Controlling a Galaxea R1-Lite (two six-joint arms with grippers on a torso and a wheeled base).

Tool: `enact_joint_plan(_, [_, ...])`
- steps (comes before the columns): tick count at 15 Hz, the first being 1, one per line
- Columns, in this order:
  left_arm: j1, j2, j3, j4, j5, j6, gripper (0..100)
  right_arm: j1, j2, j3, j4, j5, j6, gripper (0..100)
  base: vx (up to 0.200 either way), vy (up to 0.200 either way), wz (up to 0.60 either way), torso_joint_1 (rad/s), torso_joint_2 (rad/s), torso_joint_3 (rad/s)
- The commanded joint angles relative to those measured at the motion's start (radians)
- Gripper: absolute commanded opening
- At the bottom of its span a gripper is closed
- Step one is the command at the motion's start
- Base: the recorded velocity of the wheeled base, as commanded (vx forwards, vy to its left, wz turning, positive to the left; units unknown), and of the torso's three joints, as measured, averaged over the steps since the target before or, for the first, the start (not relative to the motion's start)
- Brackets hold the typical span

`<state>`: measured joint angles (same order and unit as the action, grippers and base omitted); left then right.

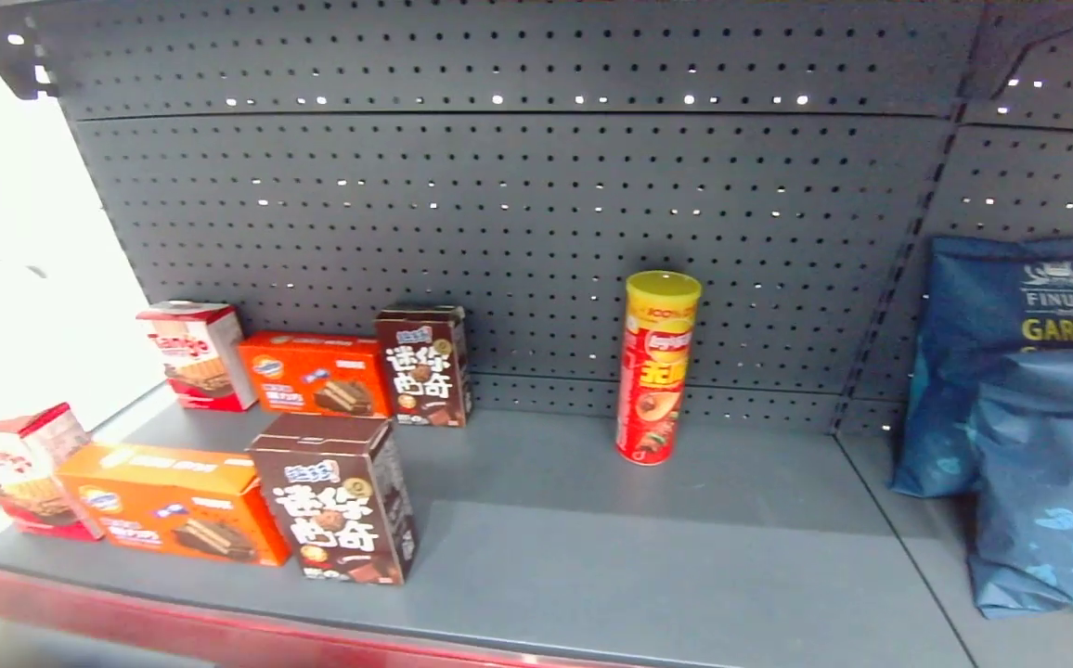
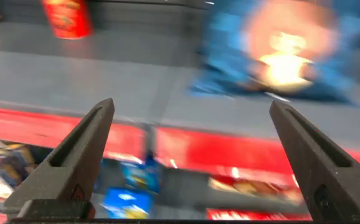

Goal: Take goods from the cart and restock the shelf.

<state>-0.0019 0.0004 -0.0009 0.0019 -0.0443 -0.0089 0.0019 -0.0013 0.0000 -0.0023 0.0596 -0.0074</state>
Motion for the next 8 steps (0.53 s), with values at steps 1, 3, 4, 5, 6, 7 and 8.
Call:
enact_joint_plan(1, [0.0, 0.0, 0.001, 0.0, 0.0, 0.0, 100, 0.001, 0.001, 0.0, -0.001, 0.0, 0.0, 100, 0.0, 0.0, 0.6, 0.002, 0.0, -0.002])
enact_joint_plan(3, [0.0, 0.0, 0.001, 0.0, 0.0, 0.0, 100, 0.001, 0.001, 0.0, -0.001, -0.001, 0.001, 100, 0.0, 0.0, 0.6, -0.002, 0.0, 0.0])
enact_joint_plan(4, [0.002, 0.0, 0.001, 0.0, 0.0, 0.0, 100, 0.001, 0.001, 0.0, -0.001, -0.001, 0.001, 100, 0.0, 0.0, 0.6, 0.002, 0.0, 0.002])
enact_joint_plan(5, [0.0, 0.0, 0.001, 0.0, 0.0, 0.0, 100, 0.001, 0.001, 0.0, -0.001, -0.001, 0.003, 100, 0.0, 0.0, 0.6, -0.012, 0.0, 0.002])
enact_joint_plan(6, [0.0, 0.0, 0.001, 0.0, 0.0, 0.0, 100, 0.001, 0.001, 0.0, -0.001, -0.001, 0.003, 100, 0.0, 0.0, 0.6, 0.002, 0.0, 0.002])
enact_joint_plan(7, [0.0, 0.0, 0.001, 0.0, 0.0, 0.0, 100, 0.001, 0.001, 0.0, -0.001, -0.001, 0.003, 100, 0.0, 0.0, 0.6, 0.002, 0.0, 0.007])
enact_joint_plan(8, [0.0, 0.0, 0.001, 0.0, 0.0, 0.0, 100, 0.001, 0.001, 0.0, -0.001, -0.001, 0.003, 100, 0.0, 0.0, 0.6, -0.002, 0.0, 0.002])
